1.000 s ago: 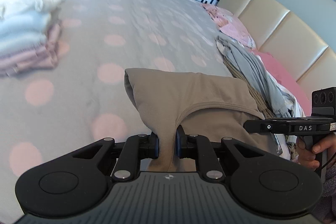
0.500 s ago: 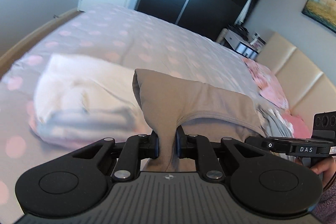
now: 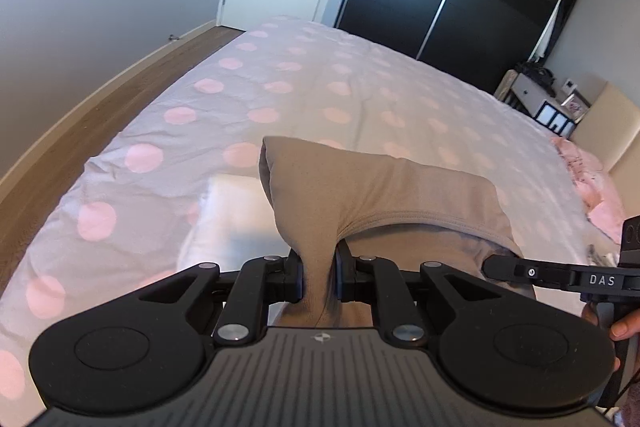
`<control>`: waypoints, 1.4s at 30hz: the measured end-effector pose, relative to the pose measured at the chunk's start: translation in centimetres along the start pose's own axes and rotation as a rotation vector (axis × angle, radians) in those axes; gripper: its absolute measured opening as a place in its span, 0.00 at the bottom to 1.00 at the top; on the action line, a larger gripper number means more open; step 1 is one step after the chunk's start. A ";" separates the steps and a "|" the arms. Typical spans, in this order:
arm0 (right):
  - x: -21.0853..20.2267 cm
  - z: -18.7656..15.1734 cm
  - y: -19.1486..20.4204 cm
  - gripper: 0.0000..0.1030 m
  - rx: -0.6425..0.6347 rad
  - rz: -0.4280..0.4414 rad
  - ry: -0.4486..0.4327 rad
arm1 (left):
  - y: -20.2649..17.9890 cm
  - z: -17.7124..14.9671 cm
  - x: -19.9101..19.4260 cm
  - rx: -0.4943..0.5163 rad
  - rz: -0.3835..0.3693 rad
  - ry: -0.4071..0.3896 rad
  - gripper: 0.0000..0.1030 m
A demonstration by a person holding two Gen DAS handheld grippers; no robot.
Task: Fold clothes
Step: 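Lift the folded shirt with both grippers and carry it onto the clothes stack, then open both grippers and release the shirt on top of the stack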
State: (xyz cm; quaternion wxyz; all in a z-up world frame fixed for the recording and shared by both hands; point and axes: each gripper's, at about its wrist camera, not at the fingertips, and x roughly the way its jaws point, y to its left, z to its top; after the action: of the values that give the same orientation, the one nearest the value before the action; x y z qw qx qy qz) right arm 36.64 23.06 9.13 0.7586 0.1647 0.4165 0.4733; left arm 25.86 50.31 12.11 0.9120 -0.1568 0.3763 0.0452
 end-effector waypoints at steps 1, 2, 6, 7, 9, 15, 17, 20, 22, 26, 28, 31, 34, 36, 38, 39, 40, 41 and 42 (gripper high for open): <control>0.9 -0.1 -0.4 0.21 0.000 -0.007 0.004 | 0.5 0.0 1.0 0.004 0.008 0.010 0.11; 1.7 -0.2 -0.9 0.21 0.008 -0.014 0.010 | 0.9 0.1 2.1 0.008 0.017 0.020 0.11; 4.5 -1.3 -3.5 0.21 0.052 -0.045 0.038 | 2.3 -1.0 5.2 0.013 0.047 0.050 0.11; 5.2 -1.6 -4.2 0.21 0.059 -0.057 0.042 | 2.7 -1.3 5.7 0.014 0.048 0.054 0.11; 6.1 -2.2 -5.2 0.22 0.069 -0.073 0.042 | 3.2 -1.9 6.5 0.009 0.048 0.062 0.11; 6.3 -2.6 -5.5 0.30 0.033 -0.105 0.027 | 2.9 -3.2 7.2 0.005 0.077 0.043 0.13; 5.4 -2.3 -4.7 0.37 -0.006 -0.120 0.025 | 2.3 -3.0 6.1 0.019 0.087 0.037 0.24; 2.8 -1.8 -3.2 0.44 -0.123 -0.174 -0.029 | 1.3 -2.7 3.3 0.057 0.113 -0.015 0.42; 0.9 -1.7 -2.1 0.44 -0.207 -0.214 -0.079 | 0.4 -2.9 1.2 0.085 0.125 -0.064 0.43; -1.2 -2.9 0.5 0.43 -0.369 -0.203 -0.133 | -2.4 -4.5 -1.0 0.180 0.098 -0.121 0.42; -0.4 -3.8 1.9 0.33 -0.426 -0.195 -0.118 | -3.4 -5.2 -0.6 0.197 0.111 -0.106 0.37; 1.2 -5.5 2.8 0.20 -0.464 -0.194 -0.055 | -3.3 -6.3 0.9 0.176 0.124 -0.061 0.32; 2.9 -7.0 2.4 0.20 -0.478 -0.220 -0.002 | -2.0 -7.6 2.5 0.143 0.138 -0.004 0.29; 3.6 -7.5 1.7 0.20 -0.459 -0.226 0.022 | -1.3 -8.6 3.3 0.141 0.137 0.026 0.29; 4.1 -7.7 1.0 0.19 -0.440 -0.222 0.030 | -0.6 -9.2 3.9 0.124 0.141 0.038 0.28; 4.3 -7.7 0.9 0.19 -0.440 -0.225 0.032 | -0.4 -9.4 4.0 0.109 0.138 0.034 0.28; 4.5 -7.8 0.8 0.19 -0.443 -0.228 0.033 | -0.1 -9.6 4.0 0.093 0.133 0.029 0.28; 4.6 -7.9 0.8 0.19 -0.446 -0.232 0.034 | -0.1 -9.7 4.0 0.090 0.134 0.023 0.28; 4.6 -7.9 0.9 0.19 -0.453 -0.237 0.033 | -0.3 -9.8 3.8 0.097 0.139 0.015 0.28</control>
State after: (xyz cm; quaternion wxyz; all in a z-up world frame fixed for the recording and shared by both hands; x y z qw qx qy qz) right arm 30.83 26.28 2.82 0.8195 -0.0671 0.3285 0.4647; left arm 22.06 46.73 2.98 0.9105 -0.0862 0.3947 0.0887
